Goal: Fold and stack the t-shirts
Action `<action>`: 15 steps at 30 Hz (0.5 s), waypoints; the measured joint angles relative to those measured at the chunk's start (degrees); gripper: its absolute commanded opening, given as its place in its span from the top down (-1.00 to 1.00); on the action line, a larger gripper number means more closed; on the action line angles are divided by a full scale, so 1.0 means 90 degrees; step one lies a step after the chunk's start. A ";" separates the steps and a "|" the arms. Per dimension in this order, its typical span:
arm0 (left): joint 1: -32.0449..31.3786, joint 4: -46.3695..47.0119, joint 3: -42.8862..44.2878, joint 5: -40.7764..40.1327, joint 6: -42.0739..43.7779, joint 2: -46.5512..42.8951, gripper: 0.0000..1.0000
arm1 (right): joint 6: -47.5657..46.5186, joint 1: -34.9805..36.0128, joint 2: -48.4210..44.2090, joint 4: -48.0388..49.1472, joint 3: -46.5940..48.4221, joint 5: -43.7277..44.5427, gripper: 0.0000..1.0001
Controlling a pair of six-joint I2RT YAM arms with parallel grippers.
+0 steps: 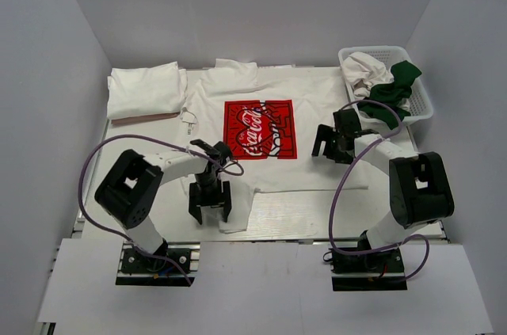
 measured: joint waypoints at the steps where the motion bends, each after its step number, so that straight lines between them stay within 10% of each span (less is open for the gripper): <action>1: 0.0012 -0.0007 0.0000 -0.0075 -0.0015 0.0121 -0.54 | 0.0002 0.0002 -0.0007 0.0007 -0.0012 0.0000 -0.81; 8: 0.0036 0.0119 0.0284 -0.0231 -0.0058 0.0257 1.00 | 0.0005 0.0002 -0.0087 0.0012 -0.0121 0.0058 -0.81; 15: 0.0002 -0.0376 0.1095 -0.0206 0.0022 0.0265 1.00 | 0.0012 0.0000 -0.0124 -0.0024 -0.0121 0.0240 -0.81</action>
